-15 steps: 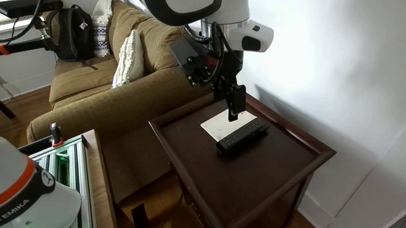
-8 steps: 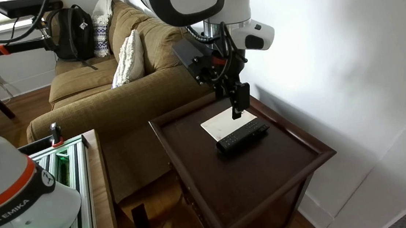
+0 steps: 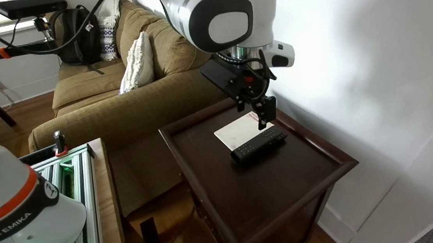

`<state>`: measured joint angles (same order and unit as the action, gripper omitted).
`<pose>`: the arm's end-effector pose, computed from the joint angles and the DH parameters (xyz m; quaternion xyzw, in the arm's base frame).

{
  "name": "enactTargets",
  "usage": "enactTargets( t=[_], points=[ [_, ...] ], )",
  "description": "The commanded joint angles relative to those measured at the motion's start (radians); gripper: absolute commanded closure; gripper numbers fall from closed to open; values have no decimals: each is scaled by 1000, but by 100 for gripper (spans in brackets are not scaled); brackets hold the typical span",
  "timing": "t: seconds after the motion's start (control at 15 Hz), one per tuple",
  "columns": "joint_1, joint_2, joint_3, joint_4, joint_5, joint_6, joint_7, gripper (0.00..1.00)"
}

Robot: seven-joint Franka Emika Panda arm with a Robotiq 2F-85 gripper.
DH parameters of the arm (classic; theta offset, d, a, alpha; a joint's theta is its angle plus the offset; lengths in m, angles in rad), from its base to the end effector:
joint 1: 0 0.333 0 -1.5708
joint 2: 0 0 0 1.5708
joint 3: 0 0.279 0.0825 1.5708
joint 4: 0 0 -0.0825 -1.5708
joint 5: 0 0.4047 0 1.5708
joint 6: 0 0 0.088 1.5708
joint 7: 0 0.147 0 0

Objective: Remove the remote controller on the remote stack and put it on the right side of the remote controller at the bottom, pick up the remote controller on the left and put it on top of the remote controller on the right

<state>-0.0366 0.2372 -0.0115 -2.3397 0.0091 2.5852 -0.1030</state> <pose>0.5206 -0.0254 0.1408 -0.9997 -0.0238 -0.0042 0.0008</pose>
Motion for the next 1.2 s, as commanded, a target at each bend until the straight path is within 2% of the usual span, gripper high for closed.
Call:
enactTargets(
  t=[0.0, 0.33, 0.4, 0.47, 0.73, 0.8, 1.13],
  points=[
    [-3, 128, 18, 78, 7, 21, -30, 0],
    [-12, 226, 31, 125, -2, 28, -56, 0],
    [-24, 225, 45, 129, 7, 22, -89, 0],
    [-6, 193, 27, 106, -3, 3, -40, 0],
    [-10, 211, 35, 124, -3, 3, -60, 0],
    [2, 230, 16, 130, -23, 15, -35, 0],
    [-23, 290, 45, 153, 26, 46, -58, 0]
  ],
)
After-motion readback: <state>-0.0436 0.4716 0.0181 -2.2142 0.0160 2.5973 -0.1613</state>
